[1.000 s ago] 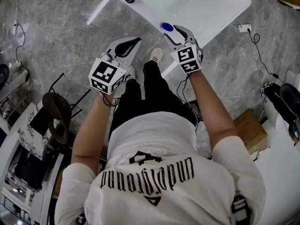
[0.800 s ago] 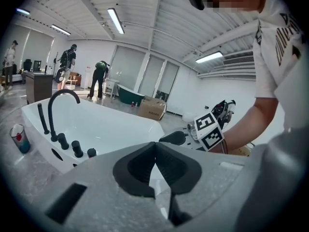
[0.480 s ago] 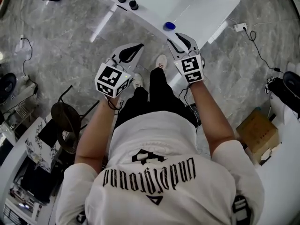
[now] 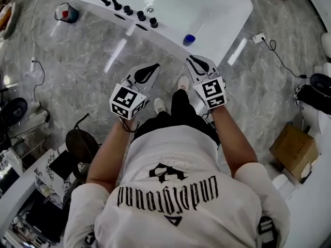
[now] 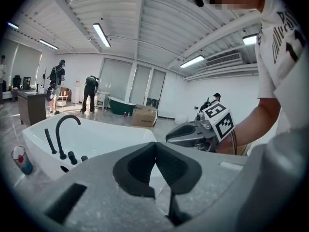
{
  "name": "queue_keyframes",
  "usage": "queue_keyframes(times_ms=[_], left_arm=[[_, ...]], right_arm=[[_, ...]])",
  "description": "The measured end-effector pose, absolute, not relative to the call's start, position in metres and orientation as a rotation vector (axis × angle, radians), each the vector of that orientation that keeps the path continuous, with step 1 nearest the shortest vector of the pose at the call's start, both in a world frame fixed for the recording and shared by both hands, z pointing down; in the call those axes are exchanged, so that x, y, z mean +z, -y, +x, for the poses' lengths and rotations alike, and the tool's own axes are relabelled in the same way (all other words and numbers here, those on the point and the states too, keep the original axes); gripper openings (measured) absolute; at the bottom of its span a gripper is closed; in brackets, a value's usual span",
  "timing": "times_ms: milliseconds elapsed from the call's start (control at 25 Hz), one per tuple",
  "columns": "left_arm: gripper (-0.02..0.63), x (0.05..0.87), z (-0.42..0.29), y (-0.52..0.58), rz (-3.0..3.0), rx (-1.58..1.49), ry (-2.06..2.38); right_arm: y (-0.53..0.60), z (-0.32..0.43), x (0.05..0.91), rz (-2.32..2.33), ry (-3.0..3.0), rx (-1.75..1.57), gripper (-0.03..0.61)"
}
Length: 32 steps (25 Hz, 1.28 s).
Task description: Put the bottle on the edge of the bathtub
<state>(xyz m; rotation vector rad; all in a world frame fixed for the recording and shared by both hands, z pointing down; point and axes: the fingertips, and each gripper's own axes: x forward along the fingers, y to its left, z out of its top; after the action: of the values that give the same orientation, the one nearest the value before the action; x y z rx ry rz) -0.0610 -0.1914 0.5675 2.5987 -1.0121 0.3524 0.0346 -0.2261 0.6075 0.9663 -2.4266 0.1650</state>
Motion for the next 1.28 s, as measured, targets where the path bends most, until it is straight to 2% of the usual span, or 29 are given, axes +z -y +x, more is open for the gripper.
queue_keyframes(times_ms=[360, 1280], left_arm=[[0.014, 0.521, -0.090, 0.153, 2.687, 0.343, 1.023], [0.014, 0.436, -0.114, 0.104, 2.753, 0.157, 1.058]], right_arm=[[0.184, 0.024, 0.536, 1.067, 2.471, 0.087, 0.020], [0.111, 0.007, 0.445, 1.021, 2.541, -0.045, 0.018]])
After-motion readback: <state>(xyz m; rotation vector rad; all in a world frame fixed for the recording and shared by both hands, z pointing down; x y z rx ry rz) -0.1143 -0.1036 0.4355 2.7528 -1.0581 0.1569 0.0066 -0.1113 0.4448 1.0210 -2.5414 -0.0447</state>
